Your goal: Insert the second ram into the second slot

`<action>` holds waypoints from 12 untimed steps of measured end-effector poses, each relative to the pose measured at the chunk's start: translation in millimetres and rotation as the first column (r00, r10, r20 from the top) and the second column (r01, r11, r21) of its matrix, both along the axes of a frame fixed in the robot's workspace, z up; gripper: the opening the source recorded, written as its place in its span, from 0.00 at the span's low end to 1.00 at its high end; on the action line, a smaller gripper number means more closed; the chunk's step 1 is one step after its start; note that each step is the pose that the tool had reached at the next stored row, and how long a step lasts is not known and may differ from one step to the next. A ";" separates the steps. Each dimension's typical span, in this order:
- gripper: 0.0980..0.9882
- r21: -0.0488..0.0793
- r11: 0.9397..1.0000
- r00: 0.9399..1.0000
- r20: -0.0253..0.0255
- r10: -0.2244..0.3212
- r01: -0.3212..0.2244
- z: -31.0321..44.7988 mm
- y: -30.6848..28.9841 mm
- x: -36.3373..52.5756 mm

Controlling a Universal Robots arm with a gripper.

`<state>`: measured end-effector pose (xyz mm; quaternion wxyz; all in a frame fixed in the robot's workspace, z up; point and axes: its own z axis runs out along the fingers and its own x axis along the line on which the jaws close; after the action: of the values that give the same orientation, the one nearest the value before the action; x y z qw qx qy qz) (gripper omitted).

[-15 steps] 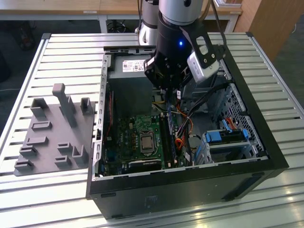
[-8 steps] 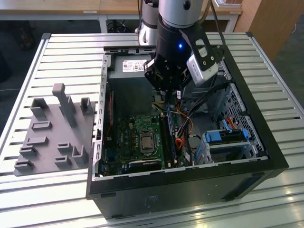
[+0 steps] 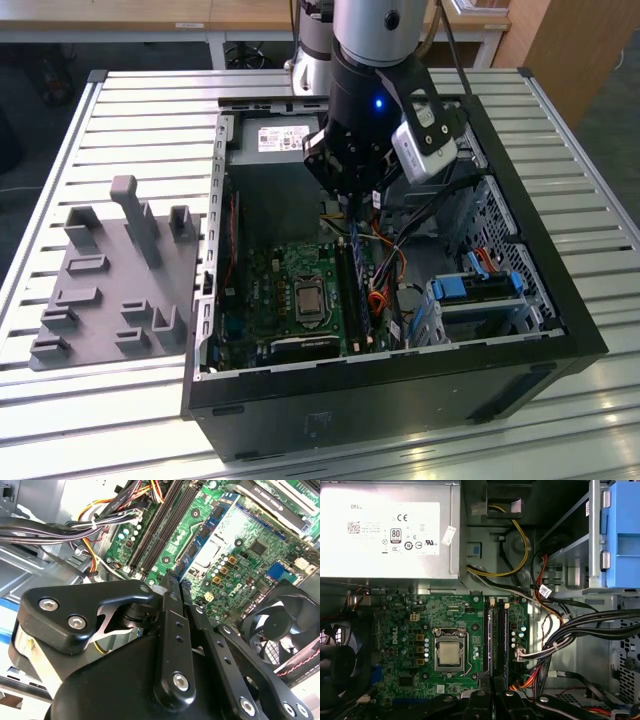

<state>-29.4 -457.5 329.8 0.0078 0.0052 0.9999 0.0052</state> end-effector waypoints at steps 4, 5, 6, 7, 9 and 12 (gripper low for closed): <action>0.04 0.000 1.000 1.000 0.000 0.000 0.000 -1.7 0.0 0.0; 0.04 0.000 1.000 1.000 0.000 0.000 0.000 -2.0 0.0 0.0; 0.04 0.000 1.000 1.000 0.000 0.000 0.000 -2.4 0.0 0.0; 0.04 0.000 1.000 1.000 0.000 0.000 0.000 -2.7 0.0 0.0; 0.04 0.000 1.000 1.000 0.000 0.000 0.000 -3.5 0.0 0.0; 0.04 0.000 1.000 1.000 0.000 0.000 0.000 -4.3 0.0 0.0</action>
<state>-29.4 -457.5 325.4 0.0077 0.0051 0.9999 0.0051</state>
